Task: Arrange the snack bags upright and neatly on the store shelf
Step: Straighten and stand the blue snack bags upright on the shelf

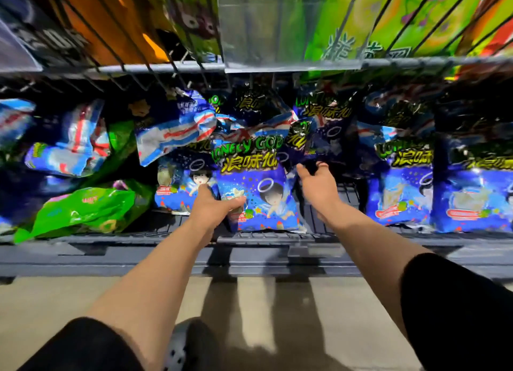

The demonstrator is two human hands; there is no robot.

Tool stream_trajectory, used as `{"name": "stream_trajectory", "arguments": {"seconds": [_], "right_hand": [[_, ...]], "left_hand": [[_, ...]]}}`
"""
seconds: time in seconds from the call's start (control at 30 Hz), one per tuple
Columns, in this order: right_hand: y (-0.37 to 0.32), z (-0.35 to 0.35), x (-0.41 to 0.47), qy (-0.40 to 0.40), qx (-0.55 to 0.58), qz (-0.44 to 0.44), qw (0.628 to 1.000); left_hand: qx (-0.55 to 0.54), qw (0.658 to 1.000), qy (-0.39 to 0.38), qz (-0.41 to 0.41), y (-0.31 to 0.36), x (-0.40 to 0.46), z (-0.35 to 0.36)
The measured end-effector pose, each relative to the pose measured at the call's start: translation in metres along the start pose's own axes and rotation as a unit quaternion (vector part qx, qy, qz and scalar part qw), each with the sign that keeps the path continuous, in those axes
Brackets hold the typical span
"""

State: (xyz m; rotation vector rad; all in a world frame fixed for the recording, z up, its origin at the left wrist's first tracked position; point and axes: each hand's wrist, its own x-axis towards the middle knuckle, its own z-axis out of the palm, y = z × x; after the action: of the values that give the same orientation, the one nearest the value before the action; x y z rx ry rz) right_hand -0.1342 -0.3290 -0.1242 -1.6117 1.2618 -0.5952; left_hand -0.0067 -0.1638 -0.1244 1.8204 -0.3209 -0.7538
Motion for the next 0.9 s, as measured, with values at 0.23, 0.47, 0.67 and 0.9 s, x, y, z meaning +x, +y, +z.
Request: {"name": "stream_trajectory", "arguments": {"seconds": [0.23,0.47,0.67,0.9], "right_hand": [[0.007,0.019,0.017,-0.095,0.171,0.033,0.980],[0.005,0.023,0.040,-0.037,0.063,0.053,0.996],[0.005,0.005,0.022,0.049,-0.049,-0.061,0.996],[0.006,-0.063,0.026,0.241,-0.171,-0.031,0.955]], "left_hand": [[-0.050,0.998,-0.029,-0.012,-0.012,0.023,0.008],[-0.056,0.997,-0.054,0.020,-0.013,0.022,0.022],[-0.066,0.994,-0.054,0.064,-0.008,0.016,0.017],[-0.070,0.992,-0.059,0.087,-0.012,0.015,0.012]]}}
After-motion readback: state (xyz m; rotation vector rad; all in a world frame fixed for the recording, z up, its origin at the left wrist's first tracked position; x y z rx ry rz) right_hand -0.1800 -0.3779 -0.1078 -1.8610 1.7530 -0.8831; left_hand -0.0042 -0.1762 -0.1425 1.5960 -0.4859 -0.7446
